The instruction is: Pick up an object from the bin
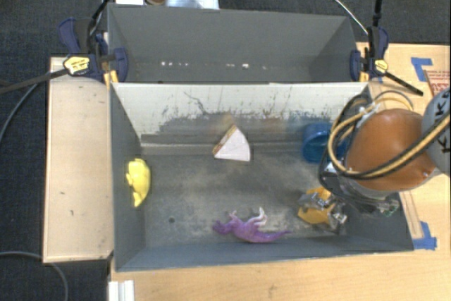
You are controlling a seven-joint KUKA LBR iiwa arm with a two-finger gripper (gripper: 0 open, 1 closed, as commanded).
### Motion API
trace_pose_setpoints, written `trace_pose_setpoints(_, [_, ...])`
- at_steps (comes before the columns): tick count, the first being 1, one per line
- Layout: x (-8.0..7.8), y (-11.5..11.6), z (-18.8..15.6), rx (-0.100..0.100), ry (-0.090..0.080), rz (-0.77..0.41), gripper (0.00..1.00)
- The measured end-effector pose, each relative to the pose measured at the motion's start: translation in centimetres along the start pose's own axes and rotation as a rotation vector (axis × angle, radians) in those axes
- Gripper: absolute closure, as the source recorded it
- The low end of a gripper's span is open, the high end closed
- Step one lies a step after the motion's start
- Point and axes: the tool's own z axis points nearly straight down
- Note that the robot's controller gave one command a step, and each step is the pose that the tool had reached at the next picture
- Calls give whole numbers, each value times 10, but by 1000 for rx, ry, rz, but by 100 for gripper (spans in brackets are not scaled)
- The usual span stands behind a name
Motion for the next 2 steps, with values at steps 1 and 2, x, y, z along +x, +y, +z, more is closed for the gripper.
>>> trace_pose_setpoints(1, [1,1,-4,-3,2,0,100])
trace_pose_setpoints(2, [1,1,-19,-4,3,4,100])
